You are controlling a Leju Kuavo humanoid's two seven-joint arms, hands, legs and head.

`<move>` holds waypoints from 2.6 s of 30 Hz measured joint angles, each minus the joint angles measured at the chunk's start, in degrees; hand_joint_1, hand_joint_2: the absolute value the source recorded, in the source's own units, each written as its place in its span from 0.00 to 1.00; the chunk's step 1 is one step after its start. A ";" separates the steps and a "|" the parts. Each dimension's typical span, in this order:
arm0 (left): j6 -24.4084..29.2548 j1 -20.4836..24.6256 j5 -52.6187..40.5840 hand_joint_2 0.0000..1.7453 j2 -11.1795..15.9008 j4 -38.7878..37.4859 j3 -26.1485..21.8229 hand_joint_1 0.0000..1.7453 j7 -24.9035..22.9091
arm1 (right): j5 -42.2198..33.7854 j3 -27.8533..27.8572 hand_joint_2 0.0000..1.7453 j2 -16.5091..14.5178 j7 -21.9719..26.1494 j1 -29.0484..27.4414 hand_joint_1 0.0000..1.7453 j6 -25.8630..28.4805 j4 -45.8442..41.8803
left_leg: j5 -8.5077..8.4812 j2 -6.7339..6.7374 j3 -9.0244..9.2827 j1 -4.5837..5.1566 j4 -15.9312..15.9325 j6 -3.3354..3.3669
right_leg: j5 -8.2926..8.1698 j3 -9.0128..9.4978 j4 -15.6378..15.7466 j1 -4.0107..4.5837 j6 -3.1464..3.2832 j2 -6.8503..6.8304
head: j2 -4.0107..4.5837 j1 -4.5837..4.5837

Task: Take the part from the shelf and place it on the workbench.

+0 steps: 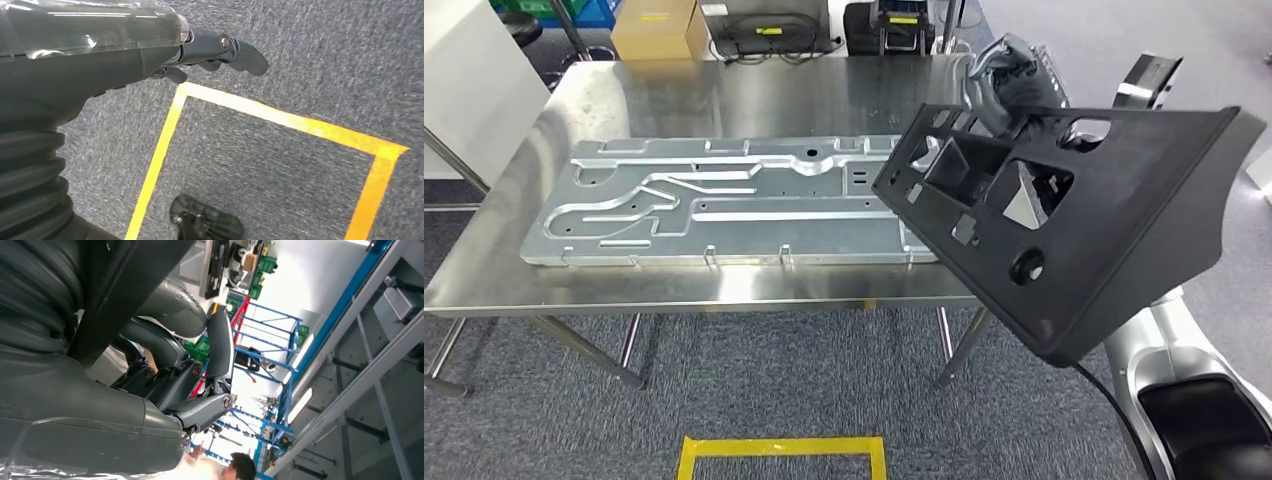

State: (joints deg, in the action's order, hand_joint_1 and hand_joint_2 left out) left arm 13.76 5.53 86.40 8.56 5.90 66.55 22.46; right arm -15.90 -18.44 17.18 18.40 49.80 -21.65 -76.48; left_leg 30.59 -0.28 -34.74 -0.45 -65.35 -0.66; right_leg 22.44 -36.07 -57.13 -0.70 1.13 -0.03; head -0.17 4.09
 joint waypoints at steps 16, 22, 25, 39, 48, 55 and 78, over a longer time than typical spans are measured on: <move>-0.20 -0.15 0.00 1.00 -0.14 0.00 -0.02 0.00 0.39 | 2.56 -0.77 1.00 -0.34 -1.81 3.42 0.95 1.60 3.44 | -6.25 -0.01 0.66 -0.10 7.38 2.55 | 6.74 -4.11 -10.80 0.07 -2.76 0.08 | 0.00 -0.01; -0.76 0.17 0.00 1.00 -0.40 0.02 0.03 0.00 0.49 | 11.29 -4.07 1.00 -3.22 -1.07 12.18 0.95 7.39 15.10 | -6.17 -0.06 0.52 0.36 7.13 2.56 | 3.19 -2.44 -7.55 0.34 -1.73 0.08 | 0.00 -0.01; -1.01 0.33 -0.01 1.00 -0.66 0.09 0.45 0.00 0.53 | 17.36 -5.31 1.00 -5.26 1.69 17.90 0.95 13.36 24.52 | -6.20 -0.13 0.25 0.46 7.14 1.95 | 1.60 0.56 -1.07 0.99 -0.85 -0.08 | 0.00 -0.01; -0.38 0.27 0.00 1.00 0.28 0.09 0.81 0.00 1.43 | 28.05 -7.26 1.00 -13.62 2.06 26.22 0.95 23.61 50.68 | -6.83 0.01 -2.09 -0.63 4.94 -0.48 | 2.60 0.94 -1.61 0.44 -0.66 0.01 | 0.00 0.00; -0.63 -0.02 0.00 1.00 0.99 0.09 0.81 0.00 4.45 | 34.03 -7.45 1.00 -13.63 -2.97 26.61 0.95 27.34 56.02 | -6.65 -0.09 -1.37 -0.57 6.21 2.08 | 9.28 -6.53 -16.03 0.24 -2.63 0.02 | 0.00 -0.02; -1.93 -0.24 0.00 1.00 1.23 0.09 1.33 0.00 8.11 | 42.07 -10.34 1.00 -11.79 -10.17 25.16 0.95 28.06 59.28 | -6.01 -0.24 -0.78 -0.14 6.17 1.42 | 1.04 -1.25 -2.33 0.85 -1.15 -0.02 | 0.00 -0.02; -1.86 -1.07 -0.39 0.00 3.84 0.00 3.58 0.00 6.22 | 53.64 -17.71 0.00 -1.86 -17.99 17.30 0.00 27.66 63.31 | -6.57 0.09 0.37 -0.31 7.50 2.33 | 8.73 -4.50 -13.33 0.18 -2.66 0.33 | 0.00 -0.02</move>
State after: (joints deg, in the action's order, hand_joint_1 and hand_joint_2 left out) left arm 11.90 4.45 86.01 12.39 5.90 70.13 28.69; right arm 37.74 -36.15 15.32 0.41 67.10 6.01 -13.17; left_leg 24.02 -0.19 -34.38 -0.77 -57.85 1.67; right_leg 31.18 -40.57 -70.47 -0.52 -1.54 0.30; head -0.17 4.07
